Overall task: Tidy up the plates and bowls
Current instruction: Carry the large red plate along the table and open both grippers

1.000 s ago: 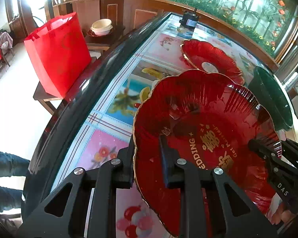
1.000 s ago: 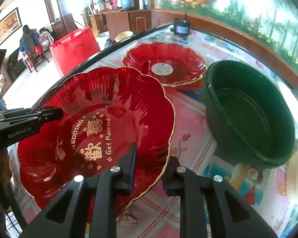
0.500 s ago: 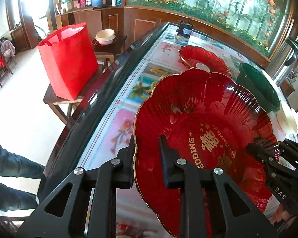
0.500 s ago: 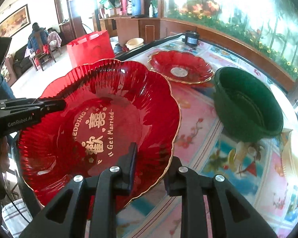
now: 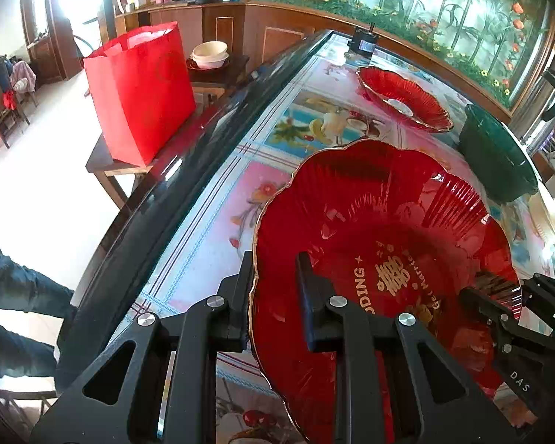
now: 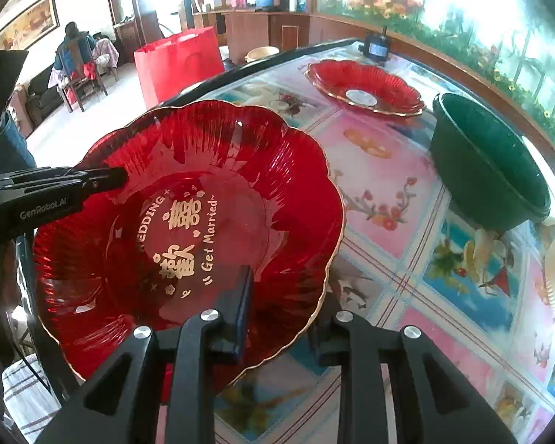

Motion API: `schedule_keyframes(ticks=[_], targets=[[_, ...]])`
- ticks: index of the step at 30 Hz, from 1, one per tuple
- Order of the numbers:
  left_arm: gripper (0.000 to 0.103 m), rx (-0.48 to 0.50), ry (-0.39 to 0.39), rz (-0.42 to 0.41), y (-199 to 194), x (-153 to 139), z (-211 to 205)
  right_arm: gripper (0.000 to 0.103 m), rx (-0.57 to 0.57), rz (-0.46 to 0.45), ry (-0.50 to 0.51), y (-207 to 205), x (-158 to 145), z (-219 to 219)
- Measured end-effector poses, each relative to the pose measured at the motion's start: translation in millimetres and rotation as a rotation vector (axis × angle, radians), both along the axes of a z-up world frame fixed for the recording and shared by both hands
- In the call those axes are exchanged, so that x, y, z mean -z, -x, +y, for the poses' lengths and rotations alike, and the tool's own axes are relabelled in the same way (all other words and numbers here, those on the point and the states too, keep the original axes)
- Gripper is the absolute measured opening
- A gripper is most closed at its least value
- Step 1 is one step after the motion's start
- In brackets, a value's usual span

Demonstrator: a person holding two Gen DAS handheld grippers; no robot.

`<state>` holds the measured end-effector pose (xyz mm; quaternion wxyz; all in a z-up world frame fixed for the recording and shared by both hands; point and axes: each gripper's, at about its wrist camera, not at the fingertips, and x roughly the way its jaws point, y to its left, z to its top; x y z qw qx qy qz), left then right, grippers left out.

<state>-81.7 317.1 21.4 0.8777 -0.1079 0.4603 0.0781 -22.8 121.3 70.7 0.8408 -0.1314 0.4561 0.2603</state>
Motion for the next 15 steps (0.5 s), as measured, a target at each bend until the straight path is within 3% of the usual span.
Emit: schedule_keyframes(ticks=[6, 9, 13, 15], targets=[[0.021, -0.007, 0.006, -0.022, 1.5, 1.1, 1.8, 0.028, -0.002, 0.010, -0.008, 4.3, 3.2, 0.5], [0.024, -0.010, 0.004, -0.025, 1.2, 0.5, 2.4, 0.035, -0.008, 0.026, -0.018, 6.5, 5.2, -0.6], [0.054, -0.005, -0.022, -0.023, 2.8, -0.4, 1.7, 0.047, -0.007, 0.031, -0.024, 9.6, 5.1, -3.2], [0.055, -0.013, -0.024, -0.037, 5.3, -3.6, 3.7, 0.049, -0.004, 0.029, -0.024, 9.7, 3.2, -6.6]])
